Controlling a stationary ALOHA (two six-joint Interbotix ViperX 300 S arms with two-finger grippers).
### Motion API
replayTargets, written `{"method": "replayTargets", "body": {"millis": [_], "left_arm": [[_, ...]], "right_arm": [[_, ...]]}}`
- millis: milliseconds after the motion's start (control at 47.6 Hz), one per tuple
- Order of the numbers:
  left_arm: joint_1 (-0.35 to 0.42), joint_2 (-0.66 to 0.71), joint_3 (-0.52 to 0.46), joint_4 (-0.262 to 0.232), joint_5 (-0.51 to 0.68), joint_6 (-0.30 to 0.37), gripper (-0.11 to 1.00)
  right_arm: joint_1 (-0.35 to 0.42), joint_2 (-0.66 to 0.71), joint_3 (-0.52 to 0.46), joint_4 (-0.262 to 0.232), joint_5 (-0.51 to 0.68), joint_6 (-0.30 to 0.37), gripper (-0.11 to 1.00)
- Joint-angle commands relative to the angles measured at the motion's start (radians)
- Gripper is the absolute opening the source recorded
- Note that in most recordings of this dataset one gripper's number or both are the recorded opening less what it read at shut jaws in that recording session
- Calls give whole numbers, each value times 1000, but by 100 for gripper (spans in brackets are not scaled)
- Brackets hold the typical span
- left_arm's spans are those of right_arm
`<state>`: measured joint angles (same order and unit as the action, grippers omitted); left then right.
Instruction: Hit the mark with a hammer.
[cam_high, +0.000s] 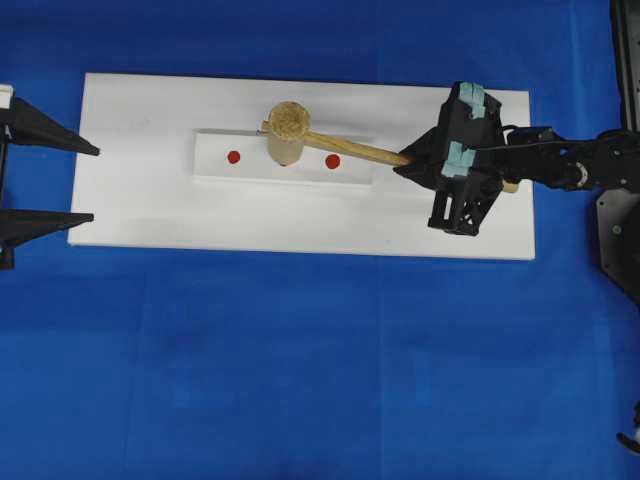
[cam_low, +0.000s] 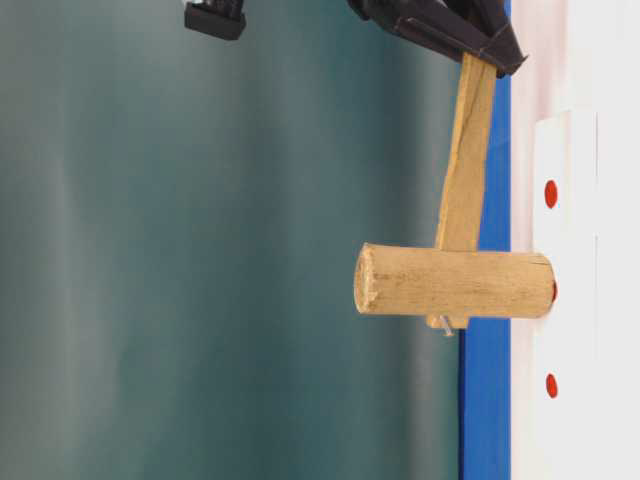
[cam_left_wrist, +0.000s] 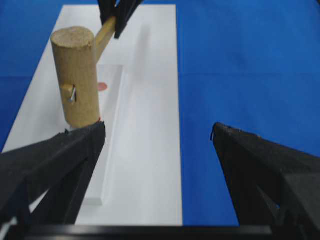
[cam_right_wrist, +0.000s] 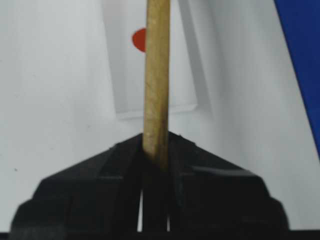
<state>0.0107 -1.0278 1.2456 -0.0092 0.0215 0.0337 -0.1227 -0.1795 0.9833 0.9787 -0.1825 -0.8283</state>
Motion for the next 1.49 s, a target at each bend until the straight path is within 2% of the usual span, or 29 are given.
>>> {"method": "replayTargets", "body": {"millis": [0, 231, 483, 609, 839, 1028, 1154, 1259, 1469], "left_arm": [[2, 9, -11, -2, -8, -2, 91], [2, 9, -11, -2, -3, -3, 91], [2, 9, -11, -2, -3, -2, 91], [2, 9, -11, -2, -3, -2, 91], [2, 8, -11, -2, -3, -2, 91], [2, 9, -11, -2, -3, -2, 91], [2, 9, -11, -2, -3, 3, 91], [2, 6, -11, -2, -2, 0, 91], [2, 9, -11, -2, -2, -2, 91]], "right_arm": [[3, -32, -17, 2, -6, -8, 2], [5, -183, 6, 0, 0, -14, 2], [3, -439, 103, -5, 26, -15, 2], [3, -512, 123, -8, 57, -15, 2], [5, -482, 135, -12, 61, -18, 2], [3, -296, 176, -2, 60, -2, 2], [5, -179, 161, 17, 94, 3, 2], [3, -183, 138, 15, 98, -2, 2], [3, -276, 127, 14, 81, -5, 2]]}}
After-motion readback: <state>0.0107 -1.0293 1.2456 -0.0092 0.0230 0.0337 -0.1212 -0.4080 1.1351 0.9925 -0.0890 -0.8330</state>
